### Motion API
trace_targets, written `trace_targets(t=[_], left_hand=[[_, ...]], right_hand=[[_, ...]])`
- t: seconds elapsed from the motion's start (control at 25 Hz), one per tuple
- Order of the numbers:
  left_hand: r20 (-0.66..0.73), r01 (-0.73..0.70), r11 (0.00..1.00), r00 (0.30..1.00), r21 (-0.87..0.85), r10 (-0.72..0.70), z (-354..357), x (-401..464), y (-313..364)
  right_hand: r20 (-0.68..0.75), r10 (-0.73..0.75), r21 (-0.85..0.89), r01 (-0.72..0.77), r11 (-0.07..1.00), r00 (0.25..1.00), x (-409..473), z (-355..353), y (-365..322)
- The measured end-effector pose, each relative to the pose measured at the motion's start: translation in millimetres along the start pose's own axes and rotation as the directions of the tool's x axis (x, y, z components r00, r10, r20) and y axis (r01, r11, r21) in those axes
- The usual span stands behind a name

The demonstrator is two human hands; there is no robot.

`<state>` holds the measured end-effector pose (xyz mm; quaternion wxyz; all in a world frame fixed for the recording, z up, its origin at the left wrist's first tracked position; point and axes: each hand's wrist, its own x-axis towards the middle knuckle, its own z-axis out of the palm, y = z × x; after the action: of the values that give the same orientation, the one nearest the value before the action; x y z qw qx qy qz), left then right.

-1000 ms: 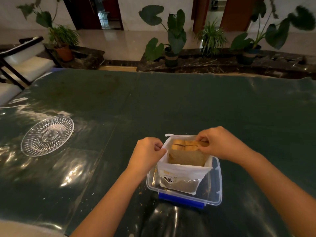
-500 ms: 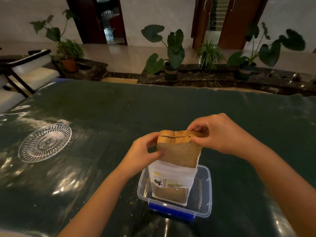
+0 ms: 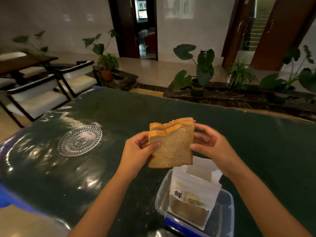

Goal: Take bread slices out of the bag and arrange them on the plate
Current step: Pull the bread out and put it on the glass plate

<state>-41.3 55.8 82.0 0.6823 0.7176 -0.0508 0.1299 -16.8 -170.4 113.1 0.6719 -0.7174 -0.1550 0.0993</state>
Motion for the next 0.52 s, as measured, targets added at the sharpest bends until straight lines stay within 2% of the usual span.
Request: trace_targets(t=[0.16, 0.28, 0.52], left_hand=[[-0.056, 0.072, 0.996, 0.996, -0.052, -0.075, -55.9, -6.9, -4.9], [-0.039, 0.15, 0.985, 0.987, -0.08, -0.153, -118.2, -15.7, -11.5], [0.035, 0.28, 0.951, 0.96, -0.129, -0.278, -261.2, -27.0, -21.1]], right_hand=[[-0.065, -0.023, -0.085, 0.017, 0.996, 0.998, 17.3, 69.1, 12.8], [-0.076, -0.017, -0.097, 0.009, 0.995, 0.997, 30.2, 131.7, 16.3], [-0.116, 0.135, 0.046, -0.13, 0.99, 0.984, 57.4, 269.4, 31.6]])
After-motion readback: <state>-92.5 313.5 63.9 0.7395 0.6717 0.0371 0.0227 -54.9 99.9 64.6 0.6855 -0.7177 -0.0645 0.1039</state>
